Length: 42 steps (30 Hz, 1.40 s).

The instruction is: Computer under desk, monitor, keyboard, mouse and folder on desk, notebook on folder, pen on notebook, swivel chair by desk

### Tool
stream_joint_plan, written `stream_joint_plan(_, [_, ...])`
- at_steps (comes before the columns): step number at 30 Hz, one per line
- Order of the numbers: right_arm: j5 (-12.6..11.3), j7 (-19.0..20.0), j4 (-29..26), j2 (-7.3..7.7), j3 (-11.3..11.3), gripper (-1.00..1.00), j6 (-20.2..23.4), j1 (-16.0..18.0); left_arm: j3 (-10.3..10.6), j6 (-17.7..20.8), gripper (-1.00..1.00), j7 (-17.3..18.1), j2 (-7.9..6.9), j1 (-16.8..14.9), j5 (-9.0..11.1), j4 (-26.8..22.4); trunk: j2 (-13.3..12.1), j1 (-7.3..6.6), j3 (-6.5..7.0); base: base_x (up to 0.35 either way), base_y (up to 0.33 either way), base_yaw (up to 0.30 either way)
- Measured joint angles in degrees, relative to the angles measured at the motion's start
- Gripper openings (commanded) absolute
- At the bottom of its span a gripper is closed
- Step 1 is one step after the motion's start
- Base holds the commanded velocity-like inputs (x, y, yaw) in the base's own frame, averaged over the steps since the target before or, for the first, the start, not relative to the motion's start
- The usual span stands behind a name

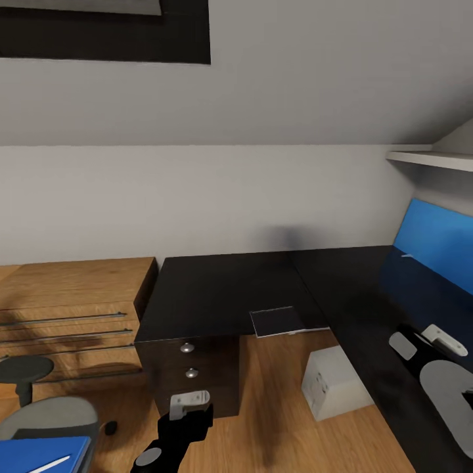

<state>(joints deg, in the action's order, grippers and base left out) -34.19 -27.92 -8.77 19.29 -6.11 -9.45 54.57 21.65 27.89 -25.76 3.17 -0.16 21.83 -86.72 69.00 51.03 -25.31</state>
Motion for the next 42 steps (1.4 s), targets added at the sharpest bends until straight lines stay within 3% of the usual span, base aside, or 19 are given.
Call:
stream_joint_plan(16, [0.0,0.0,-0.1,0.05,0.0,-1.00,-1.4,0.0,-0.1,0.1,1.00,0.0,0.08,0.1,0.0,0.0,0.0,0.00,0.00,0.000,0.000,-0.005])
stream_joint_plan(29, [0.0,0.0,-0.1,0.15,-0.1,-1.00,-1.4,0.0,-0.1,0.1,1.00,0.0,0.08,0.1,0.0,0.0,0.0,0.00,0.00,0.000,0.000,-0.152])
stream_joint_plan(42, [0.0,0.1,-0.1,0.14,0.0,-1.00,-1.4,0.0,0.2,0.1,1.00,0.0,0.08,0.1,0.0,0.0,5.2,2.85,-2.33,0.000,0.000,-0.005])
